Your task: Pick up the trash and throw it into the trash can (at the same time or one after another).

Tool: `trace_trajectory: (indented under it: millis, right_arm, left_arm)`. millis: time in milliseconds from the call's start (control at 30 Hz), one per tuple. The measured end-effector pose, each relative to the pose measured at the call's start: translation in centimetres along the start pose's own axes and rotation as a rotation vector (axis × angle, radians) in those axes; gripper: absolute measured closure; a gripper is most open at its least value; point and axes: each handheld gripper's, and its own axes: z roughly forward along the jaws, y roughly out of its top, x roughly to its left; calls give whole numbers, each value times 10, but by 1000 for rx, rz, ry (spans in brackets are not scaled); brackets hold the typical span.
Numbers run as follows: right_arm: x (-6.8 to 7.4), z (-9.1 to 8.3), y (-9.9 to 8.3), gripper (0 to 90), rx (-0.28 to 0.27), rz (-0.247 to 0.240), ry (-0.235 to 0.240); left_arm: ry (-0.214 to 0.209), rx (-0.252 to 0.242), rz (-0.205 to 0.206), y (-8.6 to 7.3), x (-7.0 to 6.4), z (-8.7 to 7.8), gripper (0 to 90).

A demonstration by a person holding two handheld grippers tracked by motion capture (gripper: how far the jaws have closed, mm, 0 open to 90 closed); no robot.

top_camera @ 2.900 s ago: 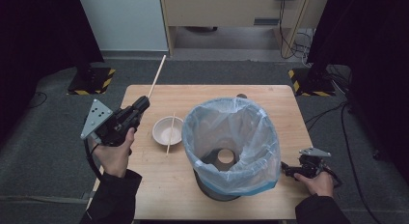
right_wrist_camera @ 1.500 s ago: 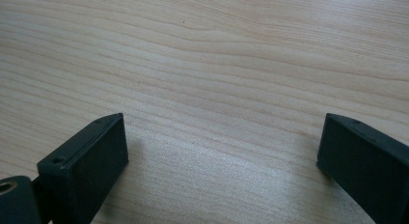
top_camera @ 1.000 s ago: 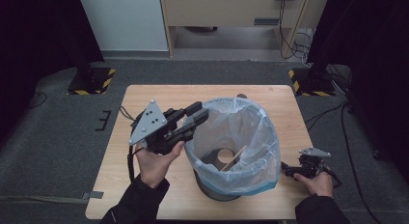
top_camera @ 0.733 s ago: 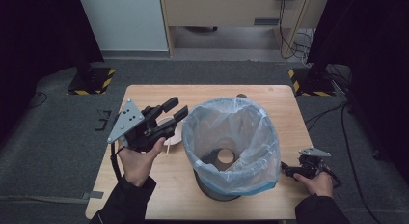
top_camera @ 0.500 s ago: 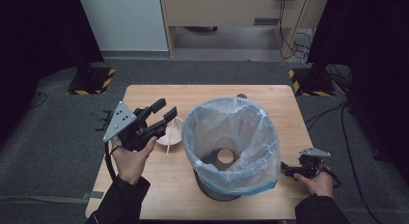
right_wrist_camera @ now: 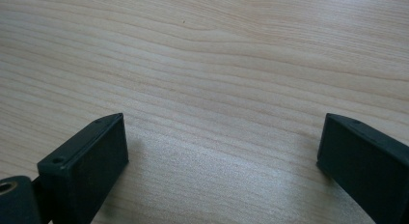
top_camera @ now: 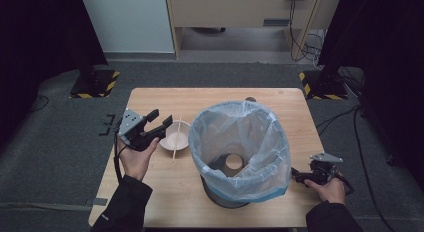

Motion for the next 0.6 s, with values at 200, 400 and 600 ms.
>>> trace_trajectory:
  millis: [200,400,600]
  right_arm:
    - [0,0,0,39,1,-1,3]
    - [0,1,1,38,1,-3,4]
    - [0,1,1,38,1,-4,7]
  left_arm:
    - [32,105,11,-26,10,23,406]
    - [73,179,3,-46,22,36,398]
    - [82,238,4,-60,27,46,397]
